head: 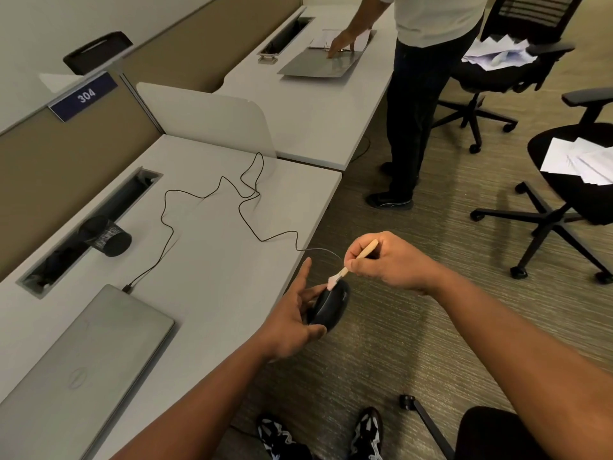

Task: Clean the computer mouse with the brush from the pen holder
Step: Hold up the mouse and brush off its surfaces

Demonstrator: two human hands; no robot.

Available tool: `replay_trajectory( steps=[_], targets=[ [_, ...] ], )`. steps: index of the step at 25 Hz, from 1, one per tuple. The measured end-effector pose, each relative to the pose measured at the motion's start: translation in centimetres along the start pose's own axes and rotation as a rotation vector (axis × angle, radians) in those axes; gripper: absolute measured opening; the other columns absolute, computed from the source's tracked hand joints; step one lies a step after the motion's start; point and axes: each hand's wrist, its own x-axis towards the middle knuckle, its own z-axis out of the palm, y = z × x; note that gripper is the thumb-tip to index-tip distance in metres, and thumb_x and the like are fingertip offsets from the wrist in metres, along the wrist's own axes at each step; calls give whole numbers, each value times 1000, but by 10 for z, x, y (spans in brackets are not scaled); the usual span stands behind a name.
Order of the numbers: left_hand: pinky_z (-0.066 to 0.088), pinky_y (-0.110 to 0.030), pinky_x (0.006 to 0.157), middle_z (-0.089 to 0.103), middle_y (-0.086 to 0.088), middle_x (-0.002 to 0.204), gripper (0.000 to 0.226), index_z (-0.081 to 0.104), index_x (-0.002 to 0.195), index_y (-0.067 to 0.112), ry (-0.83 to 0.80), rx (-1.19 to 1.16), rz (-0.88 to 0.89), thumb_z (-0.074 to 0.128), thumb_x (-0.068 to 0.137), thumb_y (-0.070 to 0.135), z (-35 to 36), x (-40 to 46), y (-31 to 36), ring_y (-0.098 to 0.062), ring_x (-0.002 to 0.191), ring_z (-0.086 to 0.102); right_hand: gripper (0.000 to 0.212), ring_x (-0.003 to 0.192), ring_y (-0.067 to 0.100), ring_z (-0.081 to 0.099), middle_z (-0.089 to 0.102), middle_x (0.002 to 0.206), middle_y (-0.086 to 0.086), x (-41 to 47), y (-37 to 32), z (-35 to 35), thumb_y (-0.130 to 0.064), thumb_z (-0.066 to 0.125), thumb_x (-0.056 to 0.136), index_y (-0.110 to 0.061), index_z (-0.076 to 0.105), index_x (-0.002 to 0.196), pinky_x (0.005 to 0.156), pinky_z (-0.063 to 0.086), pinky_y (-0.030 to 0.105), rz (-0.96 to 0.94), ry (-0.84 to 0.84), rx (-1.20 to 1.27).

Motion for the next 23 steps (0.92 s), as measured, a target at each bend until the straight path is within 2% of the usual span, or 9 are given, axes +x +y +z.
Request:
replay_trajectory(
  steps=[3, 5, 7, 9, 11, 14, 18, 23],
  targets=[
    [59, -22, 89, 56, 39, 142, 138, -10, 160, 64, -6, -28, -1, 82, 85, -7, 3, 0, -2, 9, 124, 63, 10, 61, -3, 59, 68, 67, -16, 2, 0, -2, -22, 73, 94, -27, 74, 86, 61, 45, 23, 48, 46, -144],
    [59, -24, 91, 58, 40, 141, 138, -9, 162, 62, -8, -56, -5, 81, 85, -8, 3, 0, -4, 7, 128, 63, 12, 62, 1, 59, 68, 69, -11, 2, 2, -3, -22, 73, 95, -28, 73, 84, 62, 47, 25, 75, 72, -192],
    [59, -20, 89, 58, 46, 136, 137, -7, 165, 59, -2, -74, -11, 82, 85, -8, 2, 1, -5, 12, 124, 62, 12, 63, 3, 58, 68, 70, -10, 1, 5, -2, -23, 73, 95, -28, 74, 84, 63, 48, 27, 60, 115, -146],
    [60, -21, 90, 58, 47, 134, 135, -4, 165, 59, 13, -89, -12, 82, 86, -8, 1, 2, -5, 11, 123, 62, 10, 67, 6, 60, 69, 73, -8, 0, 6, -1, -22, 73, 96, -26, 76, 87, 66, 50, 28, 20, 139, 15],
    [61, -30, 101, 59, 42, 137, 133, 1, 166, 59, 41, -119, -26, 83, 86, -7, 0, 2, -4, 4, 131, 61, 11, 71, 12, 62, 72, 77, -4, 0, 7, 1, -18, 73, 96, -24, 78, 89, 67, 52, 28, 8, 130, 172],
    [54, -48, 112, 56, 24, 154, 127, 9, 168, 55, 80, -192, -48, 84, 85, -8, 1, 2, 0, -13, 142, 56, 17, 71, 18, 60, 72, 77, 3, 1, 12, 1, -10, 71, 94, -23, 79, 86, 65, 49, 32, 39, 130, 202],
    [60, -47, 106, 57, 12, 156, 115, 25, 166, 47, 113, -318, -63, 82, 85, -12, 1, 2, 0, -17, 135, 64, 18, 67, 18, 57, 69, 71, 3, 0, 22, -3, -3, 67, 92, -17, 78, 87, 60, 47, 30, 98, 218, 233],
    [64, -39, 95, 54, 8, 157, 105, 32, 166, 39, 123, -413, -50, 76, 88, -15, 1, 4, 4, -12, 126, 68, 17, 71, 12, 64, 72, 80, 5, 0, 30, 2, 1, 68, 93, -12, 74, 102, 66, 53, 26, 111, 254, 530]
  ],
)
